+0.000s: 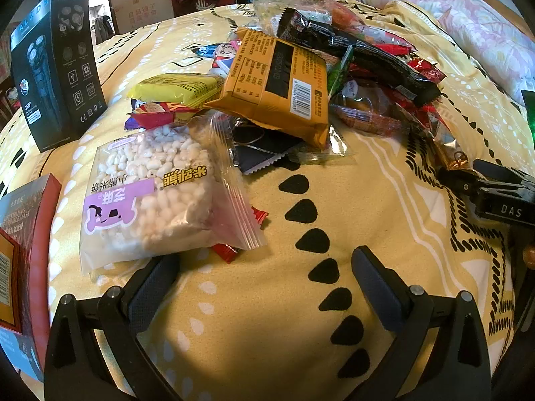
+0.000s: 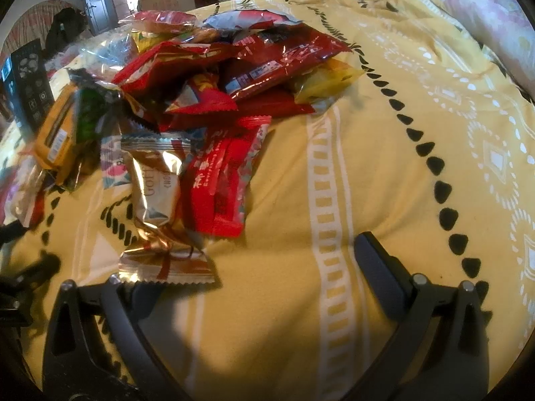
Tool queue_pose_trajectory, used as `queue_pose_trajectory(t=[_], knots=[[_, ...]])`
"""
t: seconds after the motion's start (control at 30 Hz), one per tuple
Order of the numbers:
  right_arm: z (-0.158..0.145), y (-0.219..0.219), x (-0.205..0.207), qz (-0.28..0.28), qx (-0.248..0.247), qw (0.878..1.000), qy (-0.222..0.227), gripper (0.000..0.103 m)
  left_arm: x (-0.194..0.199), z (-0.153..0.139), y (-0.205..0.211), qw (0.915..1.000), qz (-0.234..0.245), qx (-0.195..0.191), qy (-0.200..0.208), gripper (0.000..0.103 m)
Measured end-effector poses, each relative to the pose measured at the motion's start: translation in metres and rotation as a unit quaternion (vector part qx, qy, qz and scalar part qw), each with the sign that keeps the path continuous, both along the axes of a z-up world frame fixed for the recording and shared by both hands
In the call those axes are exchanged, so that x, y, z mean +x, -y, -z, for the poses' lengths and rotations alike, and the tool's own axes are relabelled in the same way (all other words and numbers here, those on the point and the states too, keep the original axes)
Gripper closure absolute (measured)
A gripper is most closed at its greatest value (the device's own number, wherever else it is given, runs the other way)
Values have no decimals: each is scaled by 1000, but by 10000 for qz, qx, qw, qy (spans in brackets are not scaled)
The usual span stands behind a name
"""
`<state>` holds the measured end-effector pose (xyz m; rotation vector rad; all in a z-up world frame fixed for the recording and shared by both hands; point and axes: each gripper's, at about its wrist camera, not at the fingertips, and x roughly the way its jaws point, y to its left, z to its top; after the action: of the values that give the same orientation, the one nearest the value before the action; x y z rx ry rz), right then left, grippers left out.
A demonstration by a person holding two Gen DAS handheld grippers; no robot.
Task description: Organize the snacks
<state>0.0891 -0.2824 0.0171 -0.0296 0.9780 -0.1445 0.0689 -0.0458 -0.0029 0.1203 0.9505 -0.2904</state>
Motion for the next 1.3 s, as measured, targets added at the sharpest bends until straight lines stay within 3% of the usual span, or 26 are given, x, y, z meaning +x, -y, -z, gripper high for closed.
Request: queue_pose_trajectory(t=[0.2,0.4,0.5,0.73,0.83,1.0,1.1,1.3], knots=[[-1,-3,1,20,-125,9999,-23,0,3,-1,4,9998,-182,27,-85,0],[0,-7,3,33,-223,9997,-102,0,12,-4,11,9981,-440,132,-414,0],[0,-10,4,31,-297,9995,-118,0,12,-3,9,9976,-634,-54,-281,0],[-1,-12,-2,51,-246,9997,-56,0,12,-6,9,9975,-615,65,-351,0],[-1,-12,-2,53,-240,9997,-57,0,6,-15,12,9965,-769,247,-202,0],[-2,-11,-2,52,-238,9997,-59,0,-19,-58,12,9927,-1035,459,408,0],[-2,-11,-2,51,-238,9997,-59,0,-40,-95,5,9886,-1260,325,754,0],[-2,-12,-2,50,-237,9997,-59,0,-76,-142,-19,9802,-1725,178,953,0]])
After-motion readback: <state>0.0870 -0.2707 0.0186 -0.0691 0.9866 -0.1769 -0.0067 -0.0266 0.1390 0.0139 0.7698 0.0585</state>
